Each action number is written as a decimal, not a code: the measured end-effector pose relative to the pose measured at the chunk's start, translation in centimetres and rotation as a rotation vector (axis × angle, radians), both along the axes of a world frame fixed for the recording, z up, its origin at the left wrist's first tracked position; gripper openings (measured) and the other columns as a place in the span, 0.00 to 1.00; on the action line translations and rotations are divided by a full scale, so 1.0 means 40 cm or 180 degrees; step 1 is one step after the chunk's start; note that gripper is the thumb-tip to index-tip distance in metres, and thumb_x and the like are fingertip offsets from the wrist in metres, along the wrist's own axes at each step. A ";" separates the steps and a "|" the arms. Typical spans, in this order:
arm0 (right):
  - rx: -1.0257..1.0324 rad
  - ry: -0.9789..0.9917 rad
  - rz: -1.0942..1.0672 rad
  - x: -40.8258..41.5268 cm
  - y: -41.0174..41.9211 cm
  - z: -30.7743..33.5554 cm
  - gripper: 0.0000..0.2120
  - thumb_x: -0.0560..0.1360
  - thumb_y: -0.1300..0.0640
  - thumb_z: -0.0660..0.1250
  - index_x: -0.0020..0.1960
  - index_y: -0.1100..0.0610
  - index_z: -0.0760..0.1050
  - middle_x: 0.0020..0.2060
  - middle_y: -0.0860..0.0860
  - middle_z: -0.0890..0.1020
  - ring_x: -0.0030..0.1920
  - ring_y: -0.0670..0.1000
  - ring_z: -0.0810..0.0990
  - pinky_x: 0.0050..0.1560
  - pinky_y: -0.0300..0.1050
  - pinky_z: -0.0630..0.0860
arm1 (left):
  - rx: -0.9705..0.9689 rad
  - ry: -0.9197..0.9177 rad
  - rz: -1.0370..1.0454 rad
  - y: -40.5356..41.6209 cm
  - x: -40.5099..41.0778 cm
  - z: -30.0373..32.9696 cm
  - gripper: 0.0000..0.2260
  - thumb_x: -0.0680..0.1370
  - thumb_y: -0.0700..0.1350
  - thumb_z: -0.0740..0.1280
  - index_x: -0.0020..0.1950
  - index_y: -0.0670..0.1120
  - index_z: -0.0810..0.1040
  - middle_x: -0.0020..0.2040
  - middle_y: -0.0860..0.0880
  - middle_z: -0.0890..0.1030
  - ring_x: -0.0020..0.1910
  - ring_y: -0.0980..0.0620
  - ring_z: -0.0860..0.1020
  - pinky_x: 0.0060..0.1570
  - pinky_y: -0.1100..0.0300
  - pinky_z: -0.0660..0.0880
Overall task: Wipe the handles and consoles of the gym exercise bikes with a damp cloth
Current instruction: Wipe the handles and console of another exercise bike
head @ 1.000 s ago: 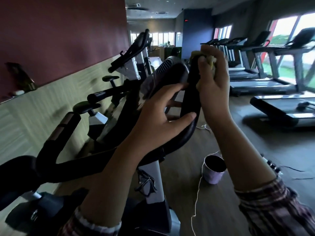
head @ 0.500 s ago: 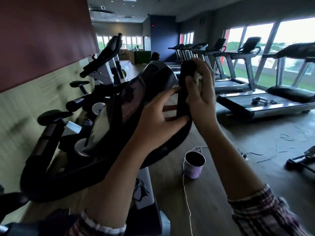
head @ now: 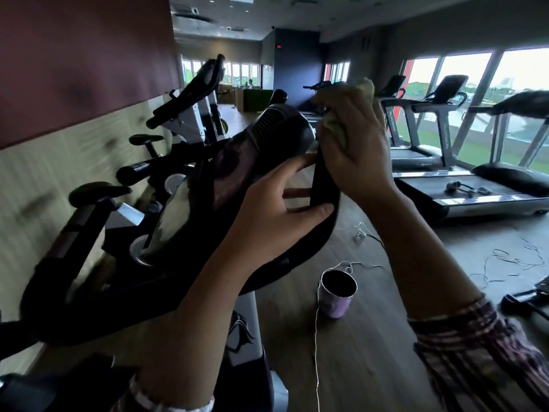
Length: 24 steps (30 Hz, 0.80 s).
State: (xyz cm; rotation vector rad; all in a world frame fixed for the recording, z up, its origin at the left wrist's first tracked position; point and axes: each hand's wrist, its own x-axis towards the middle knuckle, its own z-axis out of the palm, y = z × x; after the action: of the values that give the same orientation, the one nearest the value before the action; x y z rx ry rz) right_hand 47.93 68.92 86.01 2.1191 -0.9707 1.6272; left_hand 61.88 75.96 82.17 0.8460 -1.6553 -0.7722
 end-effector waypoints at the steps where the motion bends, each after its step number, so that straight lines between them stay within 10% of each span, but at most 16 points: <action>1: -0.0029 0.0109 -0.0099 0.001 -0.009 0.015 0.16 0.72 0.58 0.60 0.57 0.60 0.79 0.56 0.53 0.79 0.57 0.57 0.75 0.59 0.42 0.69 | -0.0023 -0.0017 0.0035 0.002 -0.002 -0.001 0.26 0.72 0.38 0.74 0.67 0.53 0.74 0.60 0.55 0.79 0.53 0.64 0.80 0.40 0.74 0.74; 12: 0.0602 -0.0876 0.0638 0.022 0.012 -0.013 0.14 0.80 0.51 0.56 0.53 0.49 0.80 0.51 0.44 0.75 0.50 0.48 0.74 0.52 0.50 0.70 | -0.0301 -0.0493 -0.0258 0.004 0.036 0.006 0.24 0.73 0.42 0.73 0.67 0.54 0.73 0.63 0.59 0.77 0.54 0.59 0.81 0.50 0.65 0.79; 15: 0.0485 -0.1046 0.0417 0.027 0.002 -0.029 0.14 0.78 0.60 0.59 0.60 0.55 0.77 0.64 0.53 0.71 0.54 0.50 0.75 0.52 0.49 0.72 | -0.0362 -0.0565 -0.0385 -0.001 0.054 -0.004 0.23 0.74 0.42 0.73 0.68 0.52 0.73 0.63 0.56 0.77 0.53 0.59 0.81 0.51 0.68 0.78; 19: 0.0480 -0.1508 0.0293 0.043 0.014 -0.047 0.20 0.75 0.57 0.63 0.64 0.40 0.72 0.62 0.53 0.72 0.57 0.56 0.75 0.55 0.52 0.73 | -0.0484 -0.0658 -0.0446 -0.002 0.074 -0.014 0.23 0.74 0.42 0.72 0.68 0.50 0.73 0.62 0.55 0.78 0.55 0.60 0.80 0.52 0.70 0.76; 24: 0.0603 -0.1331 -0.0421 0.060 0.063 -0.042 0.22 0.75 0.55 0.63 0.68 0.60 0.72 0.61 0.53 0.75 0.57 0.39 0.75 0.58 0.33 0.71 | -0.0399 -0.0579 -0.0596 0.002 0.087 -0.019 0.21 0.75 0.42 0.71 0.67 0.50 0.73 0.55 0.52 0.81 0.48 0.56 0.82 0.45 0.66 0.80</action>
State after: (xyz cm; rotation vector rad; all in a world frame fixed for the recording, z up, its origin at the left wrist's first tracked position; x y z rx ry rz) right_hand 50.35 71.43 84.33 1.8072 -1.4083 2.0226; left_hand 65.37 76.02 81.39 0.6960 -1.9445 -0.7267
